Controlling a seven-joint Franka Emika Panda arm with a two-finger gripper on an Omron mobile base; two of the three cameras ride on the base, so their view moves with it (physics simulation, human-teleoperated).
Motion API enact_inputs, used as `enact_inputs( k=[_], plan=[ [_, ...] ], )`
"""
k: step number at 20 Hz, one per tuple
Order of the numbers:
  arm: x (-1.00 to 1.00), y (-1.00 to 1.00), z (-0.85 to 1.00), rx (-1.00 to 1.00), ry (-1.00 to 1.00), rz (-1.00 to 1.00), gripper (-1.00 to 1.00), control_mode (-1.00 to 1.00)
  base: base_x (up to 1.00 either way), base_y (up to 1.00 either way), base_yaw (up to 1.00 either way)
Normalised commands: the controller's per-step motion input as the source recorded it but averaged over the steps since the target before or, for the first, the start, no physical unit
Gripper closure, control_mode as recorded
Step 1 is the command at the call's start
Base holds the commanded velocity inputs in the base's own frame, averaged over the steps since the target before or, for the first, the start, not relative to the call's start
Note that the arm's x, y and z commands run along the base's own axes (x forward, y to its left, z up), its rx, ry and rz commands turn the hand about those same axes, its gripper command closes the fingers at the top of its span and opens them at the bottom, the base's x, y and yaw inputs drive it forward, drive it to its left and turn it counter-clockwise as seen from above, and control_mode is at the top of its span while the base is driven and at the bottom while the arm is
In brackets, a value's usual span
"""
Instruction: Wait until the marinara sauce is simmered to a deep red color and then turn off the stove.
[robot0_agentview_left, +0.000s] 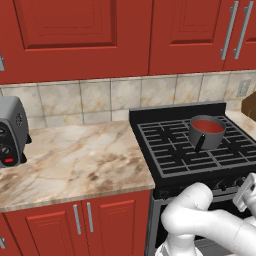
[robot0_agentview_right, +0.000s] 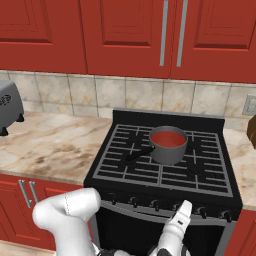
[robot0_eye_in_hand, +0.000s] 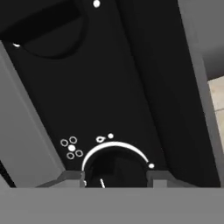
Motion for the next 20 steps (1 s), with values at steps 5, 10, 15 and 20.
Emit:
enact_inputs(
  k=[5,10,15,20],
  plan=[
    [0.0,-0.03,-0.03,0.33,0.0,-0.02,1.0,-1.0,0.0,0.0,0.0],
    [0.0,-0.03,-0.02,0.32,0.0,-0.02,1.0,-1.0,0.0,0.0,0.0],
    [0.0,-0.02,-0.02,0.32,0.0,-0.03,1.0,-1.0,0.0,0.0,0.0],
    [0.0,-0.05,-0.03,0.32,0.0,-0.02,1.0,-1.0,0.0,0.0,0.0]
  ],
)
